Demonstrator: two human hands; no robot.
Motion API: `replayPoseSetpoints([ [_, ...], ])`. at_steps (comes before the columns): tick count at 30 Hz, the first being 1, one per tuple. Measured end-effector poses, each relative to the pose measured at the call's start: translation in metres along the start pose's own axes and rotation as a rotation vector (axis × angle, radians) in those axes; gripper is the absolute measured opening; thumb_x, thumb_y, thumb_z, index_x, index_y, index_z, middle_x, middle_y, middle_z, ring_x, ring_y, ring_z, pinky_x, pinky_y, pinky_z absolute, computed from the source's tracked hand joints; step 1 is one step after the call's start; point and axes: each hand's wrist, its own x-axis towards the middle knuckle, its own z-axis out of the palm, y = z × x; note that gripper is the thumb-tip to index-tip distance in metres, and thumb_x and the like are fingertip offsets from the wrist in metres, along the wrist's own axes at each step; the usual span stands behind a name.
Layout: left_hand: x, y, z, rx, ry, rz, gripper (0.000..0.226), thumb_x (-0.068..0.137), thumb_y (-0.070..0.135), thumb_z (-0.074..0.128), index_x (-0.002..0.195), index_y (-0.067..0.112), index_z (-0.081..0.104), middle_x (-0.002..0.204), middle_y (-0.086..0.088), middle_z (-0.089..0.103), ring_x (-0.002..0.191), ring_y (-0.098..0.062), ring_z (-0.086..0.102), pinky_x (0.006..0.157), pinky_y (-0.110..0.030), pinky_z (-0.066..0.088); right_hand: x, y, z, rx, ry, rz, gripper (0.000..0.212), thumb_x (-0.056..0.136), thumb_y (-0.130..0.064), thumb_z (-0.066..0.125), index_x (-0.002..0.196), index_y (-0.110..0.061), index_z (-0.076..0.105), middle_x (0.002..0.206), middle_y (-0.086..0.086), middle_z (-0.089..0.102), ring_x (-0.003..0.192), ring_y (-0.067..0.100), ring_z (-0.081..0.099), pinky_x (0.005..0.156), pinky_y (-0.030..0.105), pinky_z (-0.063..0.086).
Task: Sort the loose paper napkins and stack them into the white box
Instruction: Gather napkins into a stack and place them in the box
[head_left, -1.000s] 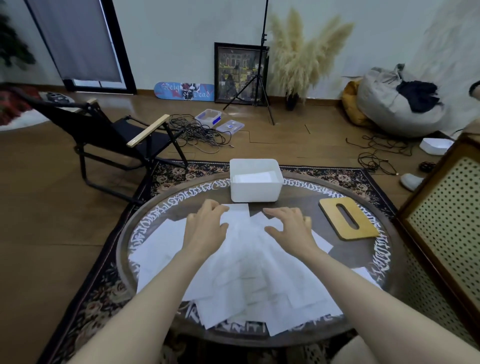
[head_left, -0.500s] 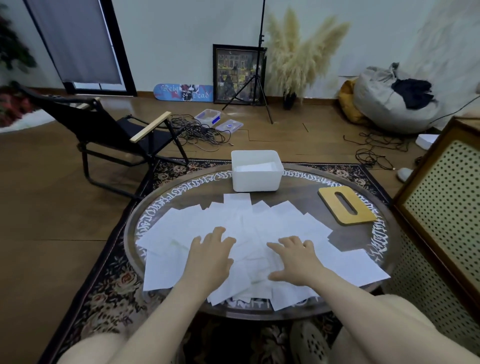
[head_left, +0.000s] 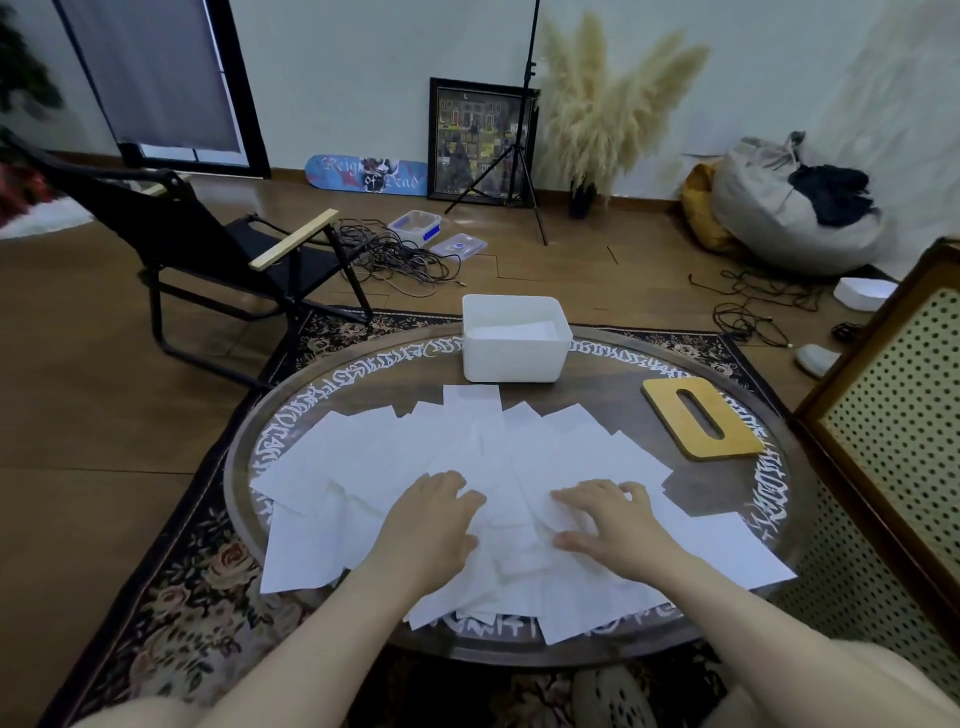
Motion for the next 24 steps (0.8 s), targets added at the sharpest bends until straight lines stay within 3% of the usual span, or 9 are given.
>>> replayPoseSetpoints([
  [3,0.004,0.002,0.001,-0.041,-0.010,-0.004,0.049,0.099,0.033,0.046,0.145,0.023,0.034,0.148,-0.001,0.031,0.134,-0.020,0.033,0.104,-0.028,0.030,0.002,0.003,-0.007,0.090,0.058,0.028,0.038,0.098,-0.041,0.046,0.136,-0.033,0.049,0.136,-0.008,0.050,0.135,0.006,0.030,0.108,0.031,0.006],
  [7,0.009,0.005,0.003,-0.088,-0.007,-0.007,0.053,0.098,0.032,0.048,0.147,0.025,0.029,0.147,0.002,0.031,0.132,-0.018,0.034,0.099,-0.028,0.034,0.002,-0.006,-0.018,0.128,0.134,-0.019,0.027,0.101,-0.022,0.043,0.105,-0.028,0.068,0.105,-0.005,0.068,0.105,0.013,0.051,0.097,0.027,0.020],
  [10,0.013,0.008,0.004,-0.141,0.025,-0.003,0.060,0.095,0.036,0.052,0.149,0.027,0.025,0.145,0.004,0.034,0.129,-0.017,0.037,0.096,-0.027,0.036,-0.002,-0.017,-0.024,0.273,0.102,-0.091,0.024,0.101,-0.024,0.044,0.103,-0.030,0.067,0.101,-0.008,0.066,0.102,0.007,0.038,0.087,0.025,0.020],
  [14,0.013,0.011,0.001,-0.224,0.133,-0.006,0.061,0.091,0.045,0.056,0.146,0.031,0.031,0.142,0.007,0.033,0.125,-0.015,0.039,0.097,-0.024,0.033,-0.007,-0.027,-0.033,0.412,0.010,-0.141,0.023,0.100,-0.026,0.046,0.097,-0.041,0.063,0.095,-0.009,0.064,0.105,0.020,0.032,0.084,0.025,0.029],
  [17,0.012,0.010,0.001,-0.297,0.256,-0.008,0.047,0.086,0.047,0.063,0.129,0.033,0.053,0.143,0.005,0.032,0.129,-0.015,0.037,0.102,-0.026,0.028,-0.006,-0.032,-0.037,0.465,0.017,-0.182,0.029,0.099,-0.022,0.047,0.089,-0.043,0.064,0.080,-0.011,0.060,0.101,0.017,0.036,0.077,0.018,0.032],
  [20,0.013,0.005,0.005,-0.385,0.293,0.011,0.026,0.084,0.047,0.066,0.102,0.028,0.068,0.139,0.012,0.042,0.129,-0.009,0.037,0.102,-0.023,0.020,-0.003,-0.035,-0.036,0.574,0.045,-0.220,0.028,0.099,-0.020,0.048,0.086,-0.034,0.069,0.076,-0.002,0.063,0.086,0.012,0.047,0.067,0.021,0.035],
  [22,0.013,0.004,0.004,-0.459,0.284,0.003,0.021,0.085,0.043,0.066,0.087,0.023,0.070,0.124,0.015,0.057,0.117,-0.007,0.046,0.097,-0.020,0.022,0.000,-0.038,-0.036,0.640,0.067,-0.223,0.026,0.097,-0.019,0.051,0.083,-0.030,0.070,0.075,-0.004,0.065,0.078,0.012,0.052,0.066,0.024,0.038],
  [24,0.011,0.004,0.001,-0.564,0.264,-0.051,0.024,0.085,0.038,0.068,0.079,0.015,0.070,0.096,0.009,0.067,0.095,-0.009,0.053,0.089,-0.024,0.030,0.002,-0.041,-0.036,0.757,0.085,-0.207,0.018,0.094,-0.016,0.057,0.081,-0.015,0.069,0.073,-0.002,0.065,0.071,0.010,0.054,0.064,0.026,0.040],
])
